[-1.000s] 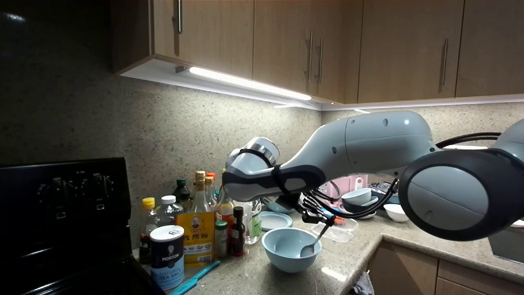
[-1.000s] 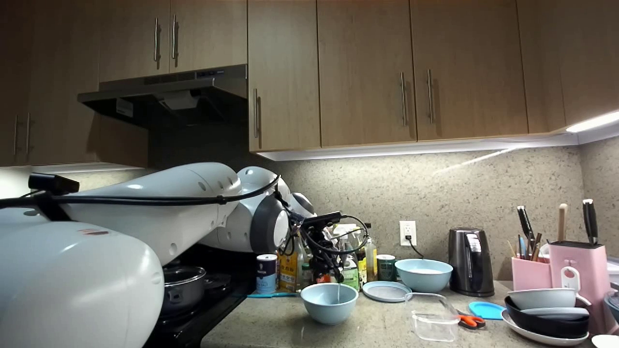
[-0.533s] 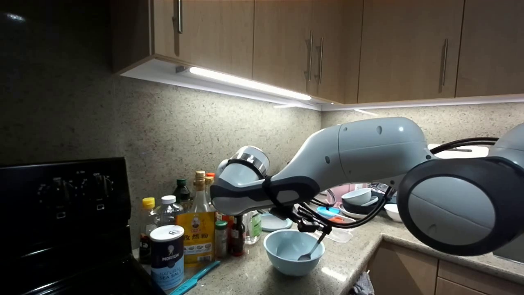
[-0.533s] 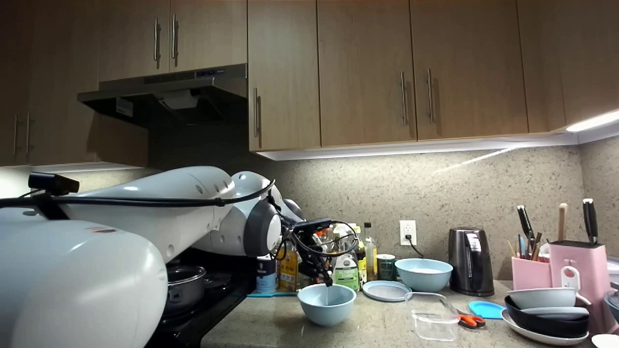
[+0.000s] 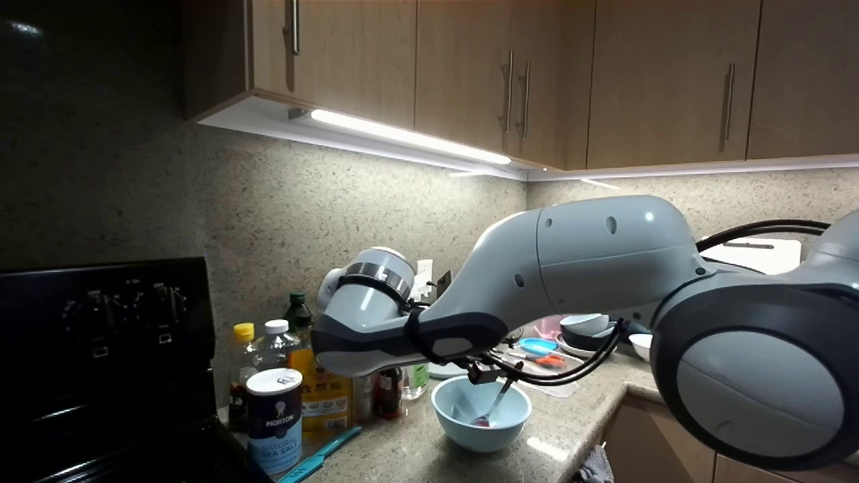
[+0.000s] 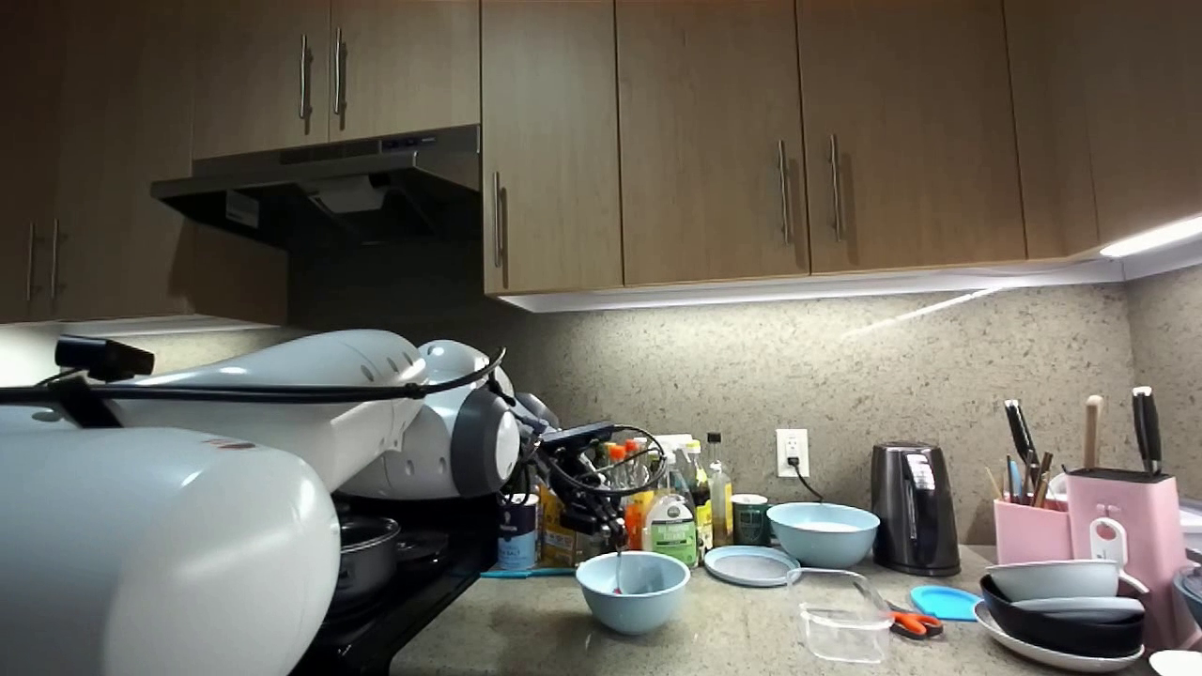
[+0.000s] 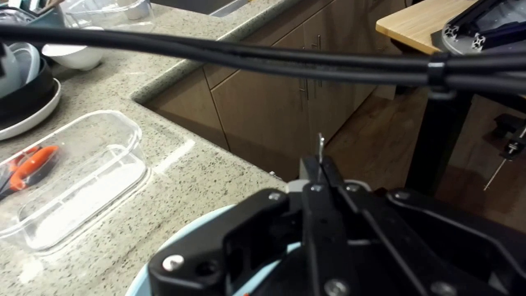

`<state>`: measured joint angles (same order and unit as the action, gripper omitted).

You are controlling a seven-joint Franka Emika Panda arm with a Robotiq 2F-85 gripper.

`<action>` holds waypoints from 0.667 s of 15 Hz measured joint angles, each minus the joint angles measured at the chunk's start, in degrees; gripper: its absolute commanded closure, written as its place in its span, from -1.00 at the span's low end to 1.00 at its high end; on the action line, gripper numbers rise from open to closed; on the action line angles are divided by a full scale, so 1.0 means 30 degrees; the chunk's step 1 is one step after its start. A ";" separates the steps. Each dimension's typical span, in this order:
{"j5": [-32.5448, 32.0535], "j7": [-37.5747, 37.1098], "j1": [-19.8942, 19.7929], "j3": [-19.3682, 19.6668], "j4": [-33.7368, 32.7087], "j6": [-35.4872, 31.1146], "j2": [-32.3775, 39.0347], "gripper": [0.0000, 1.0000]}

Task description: Use the spoon to stir the contents in the bowl

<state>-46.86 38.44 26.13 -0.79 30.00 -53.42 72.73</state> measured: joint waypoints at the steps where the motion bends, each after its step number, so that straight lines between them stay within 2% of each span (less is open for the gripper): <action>1: -0.0006 0.0000 0.0175 0.0242 -0.0081 -0.0314 0.0002 0.99; 5: -0.0010 0.0000 0.0338 0.1130 -0.0733 -0.1418 0.0015 0.99; 10: -0.0009 -0.0017 -0.0066 0.2184 -0.1879 -0.2932 0.0018 0.99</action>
<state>-46.89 38.39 25.93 5.76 24.36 -62.21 72.78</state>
